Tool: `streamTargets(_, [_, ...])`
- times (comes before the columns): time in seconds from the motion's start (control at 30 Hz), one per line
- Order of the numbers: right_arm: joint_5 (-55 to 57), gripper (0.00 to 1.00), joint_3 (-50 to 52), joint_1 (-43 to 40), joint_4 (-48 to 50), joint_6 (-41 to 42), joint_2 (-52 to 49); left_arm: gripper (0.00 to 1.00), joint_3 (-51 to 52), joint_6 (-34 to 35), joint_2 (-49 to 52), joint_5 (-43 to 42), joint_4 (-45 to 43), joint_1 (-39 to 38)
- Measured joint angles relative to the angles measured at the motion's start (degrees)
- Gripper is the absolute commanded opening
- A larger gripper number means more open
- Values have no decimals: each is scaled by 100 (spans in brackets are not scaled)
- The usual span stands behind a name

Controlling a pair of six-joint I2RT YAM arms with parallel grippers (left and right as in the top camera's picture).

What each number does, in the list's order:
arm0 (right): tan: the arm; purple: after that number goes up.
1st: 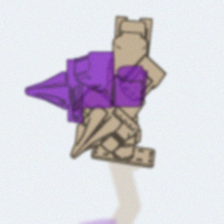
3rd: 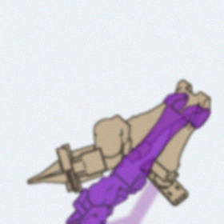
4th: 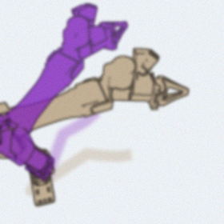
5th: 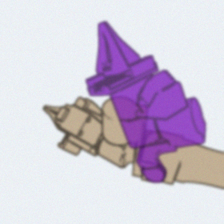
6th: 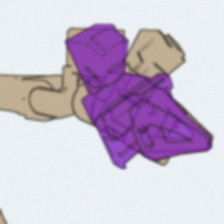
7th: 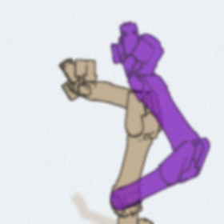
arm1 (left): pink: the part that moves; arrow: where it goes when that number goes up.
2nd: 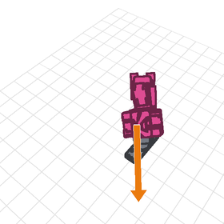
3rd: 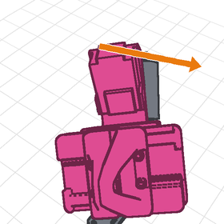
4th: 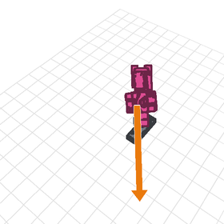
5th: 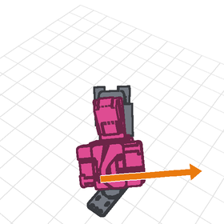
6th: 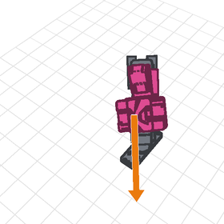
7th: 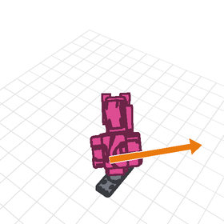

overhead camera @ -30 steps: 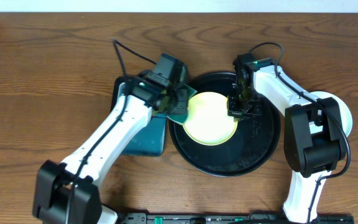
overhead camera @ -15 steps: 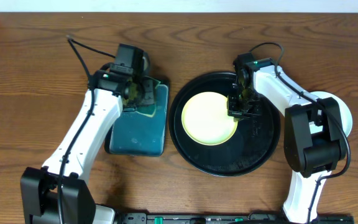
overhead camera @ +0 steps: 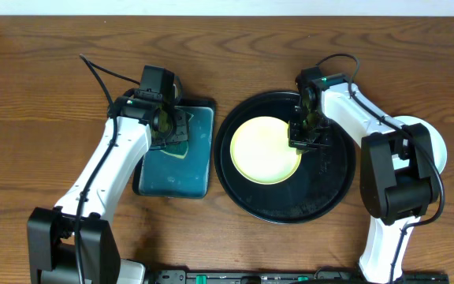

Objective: Clean dirty plates on tray and stack at the side
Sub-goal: 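Carry the sponge left and lower it into the teal water tray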

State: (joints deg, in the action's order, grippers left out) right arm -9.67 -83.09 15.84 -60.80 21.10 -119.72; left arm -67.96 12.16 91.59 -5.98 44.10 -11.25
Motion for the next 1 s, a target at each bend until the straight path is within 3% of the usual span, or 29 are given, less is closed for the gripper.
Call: streamTargets(1.0, [0,1,0,0,0,0,0,8,-197,-24,1871,11,-197,0])
